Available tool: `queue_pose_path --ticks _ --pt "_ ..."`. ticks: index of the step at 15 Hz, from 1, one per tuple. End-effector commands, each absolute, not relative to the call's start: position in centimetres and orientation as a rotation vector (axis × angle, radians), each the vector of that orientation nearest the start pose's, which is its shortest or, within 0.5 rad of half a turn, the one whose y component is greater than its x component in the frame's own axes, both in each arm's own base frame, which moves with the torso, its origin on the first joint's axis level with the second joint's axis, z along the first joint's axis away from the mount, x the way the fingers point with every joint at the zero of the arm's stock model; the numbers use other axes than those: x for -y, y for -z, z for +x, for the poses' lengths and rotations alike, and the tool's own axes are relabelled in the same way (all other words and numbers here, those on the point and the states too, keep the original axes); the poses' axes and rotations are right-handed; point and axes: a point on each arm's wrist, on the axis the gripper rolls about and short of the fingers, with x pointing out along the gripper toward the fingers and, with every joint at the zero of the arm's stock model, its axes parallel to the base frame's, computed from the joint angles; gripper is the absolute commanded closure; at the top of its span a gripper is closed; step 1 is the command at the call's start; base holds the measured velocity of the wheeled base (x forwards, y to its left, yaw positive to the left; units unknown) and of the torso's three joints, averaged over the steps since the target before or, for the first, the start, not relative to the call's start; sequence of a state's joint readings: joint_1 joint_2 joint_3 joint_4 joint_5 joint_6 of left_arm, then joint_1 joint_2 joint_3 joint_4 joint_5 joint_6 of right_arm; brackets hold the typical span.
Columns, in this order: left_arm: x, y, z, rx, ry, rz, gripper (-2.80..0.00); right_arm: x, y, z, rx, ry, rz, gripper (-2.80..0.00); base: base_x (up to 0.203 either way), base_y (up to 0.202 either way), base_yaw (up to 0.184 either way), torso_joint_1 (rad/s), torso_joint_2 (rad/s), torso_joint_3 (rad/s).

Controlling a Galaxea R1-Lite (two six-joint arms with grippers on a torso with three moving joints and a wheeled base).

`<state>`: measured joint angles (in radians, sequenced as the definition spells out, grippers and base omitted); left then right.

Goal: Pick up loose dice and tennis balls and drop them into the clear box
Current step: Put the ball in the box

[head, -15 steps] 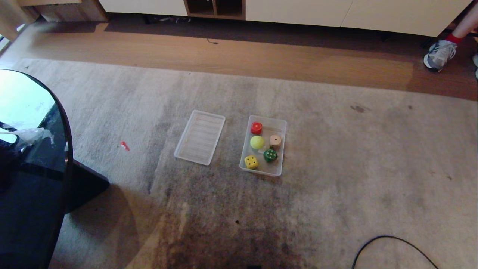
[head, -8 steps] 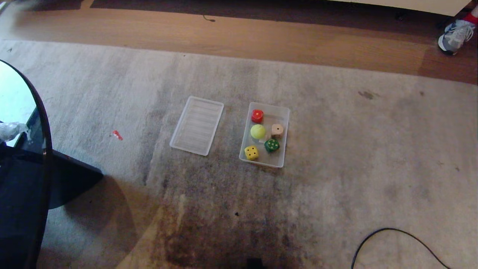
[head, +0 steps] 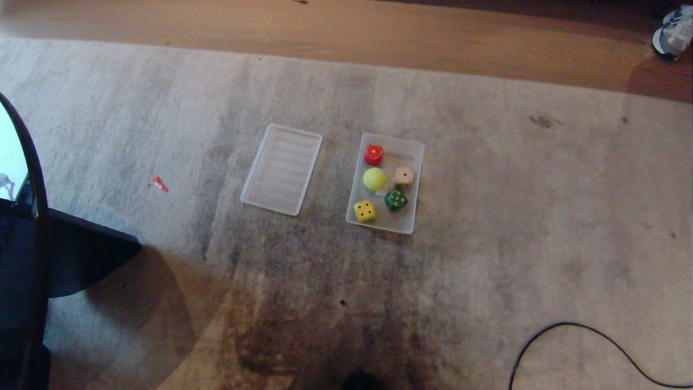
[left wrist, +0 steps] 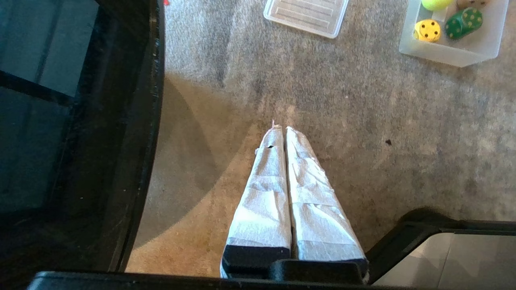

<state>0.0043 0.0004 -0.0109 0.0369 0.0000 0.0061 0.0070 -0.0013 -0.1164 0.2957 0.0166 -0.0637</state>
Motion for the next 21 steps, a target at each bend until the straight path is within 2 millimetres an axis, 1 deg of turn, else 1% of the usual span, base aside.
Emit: queue_pose_path --ticks 1,3,8,18,21 --pt "0.01 -7.47 -2.36 -0.027 -0.005 0.006 0.0 -0.02 -7.7 -3.44 -0.179 -0.032 -0.063 0.0 0.0 0.0 0.0 0.0 0.0 0.0" --pt "0.01 -7.47 -2.36 -0.027 -0.005 0.006 0.0 -0.01 -7.7 -3.44 -0.179 -0.03 -0.063 0.0 -0.003 -0.002 0.051 -0.001 0.0 -0.001" --pt "0.01 -7.47 -2.37 -0.026 -0.003 0.006 0.0 -0.02 -7.7 -3.44 -0.179 -0.032 -0.063 0.0 0.002 -0.009 0.14 0.002 0.0 0.001" --pt "0.01 -7.45 -2.36 -0.028 -0.004 0.006 0.0 -0.02 -7.7 -3.44 -0.179 -0.033 -0.065 0.0 0.0 0.0 0.0 0.0 0.0 0.0" --pt "0.01 -7.45 -2.36 -0.028 -0.005 0.005 0.0 -0.02 -7.7 -3.44 -0.179 -0.033 -0.065 0.0 0.14 0.0 0.0 0.005 0.01 0.003"
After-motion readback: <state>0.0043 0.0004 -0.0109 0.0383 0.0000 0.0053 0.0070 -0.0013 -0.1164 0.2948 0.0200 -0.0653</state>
